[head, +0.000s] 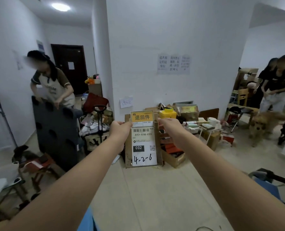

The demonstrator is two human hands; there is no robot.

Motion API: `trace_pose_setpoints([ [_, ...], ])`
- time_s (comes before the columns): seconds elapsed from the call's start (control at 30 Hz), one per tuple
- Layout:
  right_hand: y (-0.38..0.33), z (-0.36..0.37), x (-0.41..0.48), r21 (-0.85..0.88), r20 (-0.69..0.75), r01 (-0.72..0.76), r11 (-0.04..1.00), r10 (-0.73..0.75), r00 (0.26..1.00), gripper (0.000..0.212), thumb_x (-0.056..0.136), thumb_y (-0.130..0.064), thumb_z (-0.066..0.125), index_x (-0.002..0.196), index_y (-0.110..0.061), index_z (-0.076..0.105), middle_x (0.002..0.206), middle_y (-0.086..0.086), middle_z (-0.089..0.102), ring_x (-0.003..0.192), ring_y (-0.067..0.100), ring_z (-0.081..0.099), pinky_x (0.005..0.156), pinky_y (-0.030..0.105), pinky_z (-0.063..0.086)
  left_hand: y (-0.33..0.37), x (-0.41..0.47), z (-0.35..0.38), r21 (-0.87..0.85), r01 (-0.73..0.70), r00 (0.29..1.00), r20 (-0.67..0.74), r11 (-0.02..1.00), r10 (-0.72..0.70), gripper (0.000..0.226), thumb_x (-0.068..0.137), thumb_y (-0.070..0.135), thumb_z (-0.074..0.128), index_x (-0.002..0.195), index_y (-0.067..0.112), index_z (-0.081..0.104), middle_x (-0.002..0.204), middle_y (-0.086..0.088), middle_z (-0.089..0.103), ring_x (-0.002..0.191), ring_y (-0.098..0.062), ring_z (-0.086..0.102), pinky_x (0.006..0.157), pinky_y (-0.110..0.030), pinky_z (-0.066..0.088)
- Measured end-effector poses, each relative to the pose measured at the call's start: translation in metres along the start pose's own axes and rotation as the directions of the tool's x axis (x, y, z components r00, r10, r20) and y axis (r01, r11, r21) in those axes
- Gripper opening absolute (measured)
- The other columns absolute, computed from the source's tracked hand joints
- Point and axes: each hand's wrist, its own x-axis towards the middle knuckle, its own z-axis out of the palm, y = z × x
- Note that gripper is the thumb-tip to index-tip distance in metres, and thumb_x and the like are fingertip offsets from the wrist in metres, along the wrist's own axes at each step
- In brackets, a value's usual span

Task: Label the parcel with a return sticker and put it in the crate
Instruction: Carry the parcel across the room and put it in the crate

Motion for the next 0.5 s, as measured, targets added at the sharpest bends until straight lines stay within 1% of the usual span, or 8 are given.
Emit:
trace_pose_setpoints([
  [0.07,-0.001,-0.007,0.010,0.018,-0.007,-0.003,1.000,0.003,1.000,0.043,0.090,-0.041,0.053,0.124,-0.014,0.059,0.123,0.008,0.060,0.111,0.032,0.056,0.097,0.052,0.048,0.003,0.010,0.010,0.002,-0.014,1.000,-0.016,1.000,0.014,0.030,0.087,0.025,0.060,0.110,0.010,0.049,0.104,-0.011,0.063,0.077,-0.018,0.057,0.060,-0.031,0.043],
  [0.17,0.000,-0.017,0.029,0.044,-0.024,-0.002,0.999,0.003,1.000,0.040,0.091,-0.036,0.052,0.122,-0.014,0.061,0.119,0.009,0.062,0.107,0.032,0.059,0.090,0.049,0.053,0.003,0.026,0.028,-0.002,-0.020,1.000,-0.003,1.000,0.020,0.027,0.087,0.024,0.060,0.108,0.010,0.049,0.096,-0.008,0.061,0.074,-0.015,0.055,0.056,-0.029,0.039],
  [0.23,0.003,-0.022,0.042,0.059,-0.027,-0.004,0.998,0.006,1.000,0.036,0.093,-0.033,0.050,0.121,-0.012,0.060,0.116,0.009,0.063,0.103,0.029,0.060,0.075,0.041,0.056,0.001,0.037,0.039,0.003,-0.019,1.000,0.003,1.000,0.019,0.029,0.087,0.024,0.061,0.108,0.009,0.049,0.092,-0.006,0.060,0.074,-0.015,0.055,0.056,-0.029,0.039],
  [0.3,0.006,-0.027,0.058,0.069,-0.016,-0.020,0.997,0.021,1.000,0.034,0.094,-0.032,0.050,0.120,-0.012,0.060,0.112,0.007,0.062,0.098,0.026,0.060,0.058,0.033,0.050,-0.002,0.052,0.049,-0.001,-0.008,1.000,0.002,1.000,0.008,0.031,0.085,0.025,0.062,0.109,0.010,0.050,0.097,-0.009,0.063,0.078,-0.019,0.059,0.059,-0.030,0.042],
  [0.33,0.007,-0.028,0.067,0.073,-0.017,-0.027,0.997,0.029,0.999,0.034,0.095,-0.032,0.049,0.120,-0.012,0.060,0.113,0.008,0.062,0.099,0.027,0.060,0.056,0.031,0.048,-0.003,0.061,0.054,0.002,-0.001,1.000,0.006,1.000,0.001,0.030,0.085,0.025,0.062,0.109,0.010,0.050,0.100,-0.010,0.064,0.081,-0.021,0.060,0.061,-0.031,0.044],
  [0.4,0.007,-0.030,0.088,0.078,-0.034,-0.025,0.997,0.028,0.999,0.032,0.096,-0.032,0.048,0.119,-0.013,0.060,0.112,0.009,0.063,0.102,0.029,0.061,0.058,0.032,0.048,-0.004,0.083,0.065,0.006,-0.013,1.000,0.019,1.000,0.012,0.028,0.086,0.024,0.061,0.107,0.011,0.049,0.099,-0.010,0.063,0.083,-0.022,0.061,0.063,-0.032,0.046],
  [0.43,0.006,-0.031,0.100,0.082,-0.045,-0.013,0.997,0.017,0.999,0.029,0.096,-0.031,0.047,0.114,-0.014,0.062,0.106,0.007,0.064,0.097,0.027,0.062,0.060,0.034,0.050,-0.004,0.094,0.071,0.006,-0.023,0.999,0.027,1.000,0.023,0.027,0.087,0.024,0.060,0.108,0.010,0.048,0.097,-0.008,0.062,0.082,-0.021,0.060,0.063,-0.032,0.045],
  [0.5,0.002,-0.030,0.126,0.083,-0.070,0.011,0.996,-0.005,0.998,0.022,0.098,-0.029,0.045,0.092,-0.017,0.063,0.085,0.000,0.060,0.080,0.019,0.058,0.070,0.038,0.053,-0.003,0.121,0.081,0.021,-0.046,0.998,0.038,0.999,0.045,0.027,0.088,0.024,0.059,0.108,0.010,0.048,0.100,-0.008,0.061,0.086,-0.021,0.059,0.066,-0.032,0.045],
])
